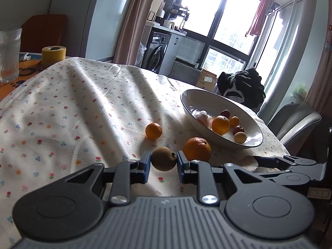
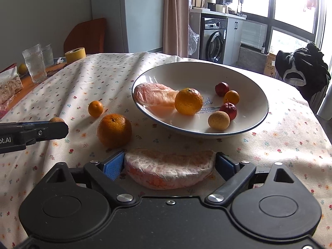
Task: Organize fruits
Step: 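Grasp the kiwi with the left tool while the right grasps the large wrapped segment, then carry both fruits over the bowl and open both tools to drop them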
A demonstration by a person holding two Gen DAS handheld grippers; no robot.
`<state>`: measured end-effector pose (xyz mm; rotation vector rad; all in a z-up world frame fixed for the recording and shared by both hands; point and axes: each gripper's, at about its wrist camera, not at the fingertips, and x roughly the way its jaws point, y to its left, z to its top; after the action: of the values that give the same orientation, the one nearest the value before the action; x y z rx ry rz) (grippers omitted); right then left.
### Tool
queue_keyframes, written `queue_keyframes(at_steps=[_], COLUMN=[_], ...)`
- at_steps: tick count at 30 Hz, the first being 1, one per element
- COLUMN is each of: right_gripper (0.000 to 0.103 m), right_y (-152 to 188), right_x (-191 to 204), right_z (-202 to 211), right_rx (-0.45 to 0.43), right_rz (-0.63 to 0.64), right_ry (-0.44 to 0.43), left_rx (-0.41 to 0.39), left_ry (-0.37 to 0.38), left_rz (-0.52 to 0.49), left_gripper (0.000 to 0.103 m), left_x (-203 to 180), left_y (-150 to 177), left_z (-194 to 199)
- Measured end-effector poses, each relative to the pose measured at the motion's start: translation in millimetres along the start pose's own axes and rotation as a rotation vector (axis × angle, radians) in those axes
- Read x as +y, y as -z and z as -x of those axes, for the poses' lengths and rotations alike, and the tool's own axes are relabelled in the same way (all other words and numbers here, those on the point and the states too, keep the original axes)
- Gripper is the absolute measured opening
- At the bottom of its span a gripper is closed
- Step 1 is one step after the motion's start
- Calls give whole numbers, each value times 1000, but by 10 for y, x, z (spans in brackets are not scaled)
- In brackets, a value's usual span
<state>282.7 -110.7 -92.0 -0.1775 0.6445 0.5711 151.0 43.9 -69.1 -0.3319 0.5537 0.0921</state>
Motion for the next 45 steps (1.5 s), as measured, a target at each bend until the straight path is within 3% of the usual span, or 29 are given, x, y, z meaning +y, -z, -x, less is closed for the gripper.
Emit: queue_keyframes(at_steps=[22,45], right_gripper=[90,90], right_y=[-191,-562], right_x=[-187,-632], right_z=[469,235], right_rx=[-126,-193], right_rz=[-29,-80], right_ry=[-7,25], left_rx=[-43,-54], left_ry=[27,55], left_rz=[-33,-110], left_gripper=[25,25], left_x=[-216,-567], left_y=[-158,-624], left_z=[54,-348])
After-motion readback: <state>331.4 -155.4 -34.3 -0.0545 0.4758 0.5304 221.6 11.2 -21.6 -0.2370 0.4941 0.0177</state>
